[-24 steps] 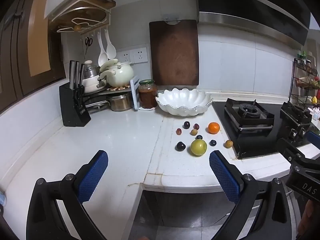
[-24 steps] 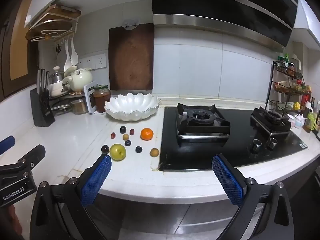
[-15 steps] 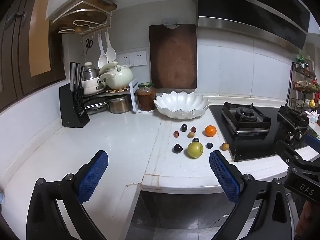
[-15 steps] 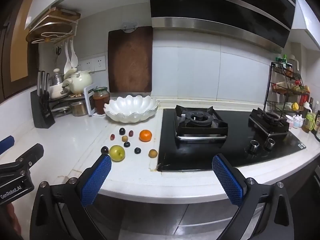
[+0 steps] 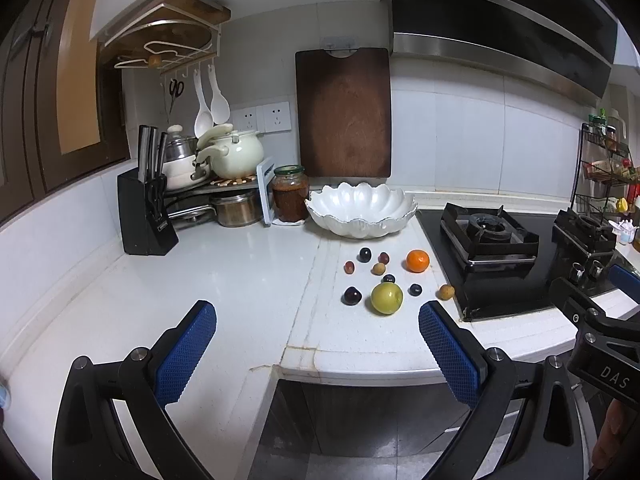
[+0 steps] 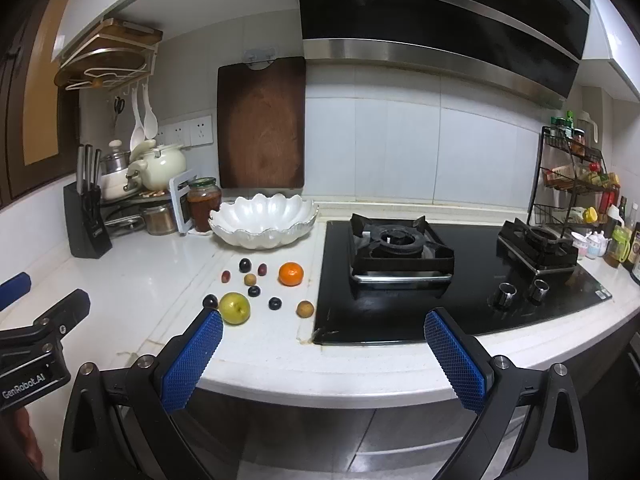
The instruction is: Organize fruits
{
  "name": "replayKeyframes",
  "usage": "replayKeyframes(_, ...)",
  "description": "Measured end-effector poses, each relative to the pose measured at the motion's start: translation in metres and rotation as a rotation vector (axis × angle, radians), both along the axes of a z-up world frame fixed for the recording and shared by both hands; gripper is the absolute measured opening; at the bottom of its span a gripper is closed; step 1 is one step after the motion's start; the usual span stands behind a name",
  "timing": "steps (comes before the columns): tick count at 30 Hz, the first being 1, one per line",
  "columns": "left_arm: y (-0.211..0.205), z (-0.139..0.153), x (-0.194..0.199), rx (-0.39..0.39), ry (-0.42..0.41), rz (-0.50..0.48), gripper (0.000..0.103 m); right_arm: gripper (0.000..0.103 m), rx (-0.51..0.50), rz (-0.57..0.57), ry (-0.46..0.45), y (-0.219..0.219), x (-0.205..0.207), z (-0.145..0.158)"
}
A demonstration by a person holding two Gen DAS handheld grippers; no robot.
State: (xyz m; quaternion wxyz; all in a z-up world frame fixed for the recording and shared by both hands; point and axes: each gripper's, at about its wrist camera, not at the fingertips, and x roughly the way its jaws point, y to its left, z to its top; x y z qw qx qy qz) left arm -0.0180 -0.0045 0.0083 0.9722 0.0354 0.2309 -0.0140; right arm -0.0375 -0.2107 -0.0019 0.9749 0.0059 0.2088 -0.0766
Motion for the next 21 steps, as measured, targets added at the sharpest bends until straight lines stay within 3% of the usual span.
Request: replayKeyframes(21, -0.0020, 0.0043, -0.0031, 0.001, -0.012, 0.003, 0.103, 0.103, 0.000, 0.008, -0.007, -0.0034, -0.0004, 0.0025)
